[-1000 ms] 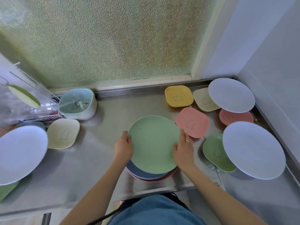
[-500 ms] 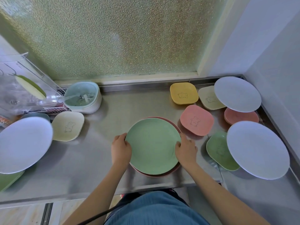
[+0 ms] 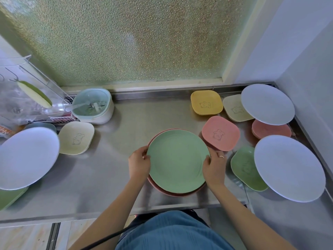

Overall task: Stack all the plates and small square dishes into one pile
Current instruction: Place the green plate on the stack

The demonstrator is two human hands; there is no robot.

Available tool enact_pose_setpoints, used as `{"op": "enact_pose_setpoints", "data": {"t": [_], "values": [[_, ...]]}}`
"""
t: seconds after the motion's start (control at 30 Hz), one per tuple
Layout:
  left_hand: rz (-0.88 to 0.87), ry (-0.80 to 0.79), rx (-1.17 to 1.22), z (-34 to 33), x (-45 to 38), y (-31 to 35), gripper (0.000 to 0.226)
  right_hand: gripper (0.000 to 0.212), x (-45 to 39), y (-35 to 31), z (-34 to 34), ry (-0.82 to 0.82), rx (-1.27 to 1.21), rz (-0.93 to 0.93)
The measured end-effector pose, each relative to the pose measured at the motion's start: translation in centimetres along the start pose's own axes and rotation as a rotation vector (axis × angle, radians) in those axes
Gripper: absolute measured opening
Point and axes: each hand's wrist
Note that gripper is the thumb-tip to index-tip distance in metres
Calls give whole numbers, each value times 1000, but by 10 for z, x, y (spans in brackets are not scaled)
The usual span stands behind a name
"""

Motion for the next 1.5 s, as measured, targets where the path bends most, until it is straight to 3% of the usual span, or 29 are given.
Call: {"op": "enact_pose_setpoints", "data": {"t": [0.23, 0.4, 0.7, 0.9, 1.0, 1.13, 1.5], "values": [[48, -79, -70, 3, -4, 5, 42, 37, -3, 2, -5, -30, 39, -8], [272, -214, 149, 14, -16, -2, 23, 34, -2, 3, -7, -18, -27, -20], [181, -279, 99, 15, -16, 6, 30, 30, -2, 10, -12, 62, -100, -43], [228, -324, 167, 17, -21, 1, 31, 30, -3, 10, -15, 69, -96, -51], [186, -297, 94, 15, -19, 2, 27, 33, 0, 7, -18, 84, -92, -62], [85, -139, -144, 13, -16, 1, 35, 37, 4, -3, -21, 65, -101, -46], [39, -48, -158, 11, -20, -7, 38, 42, 9, -14, -23, 31, -190, -47]]}}
Point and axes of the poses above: each hand's wrist, its own x-axis away from the middle knuckle, its own z-axis out of the back of the hand, y = z × x, and after that the axes turned 9 degrees about z, right-handed
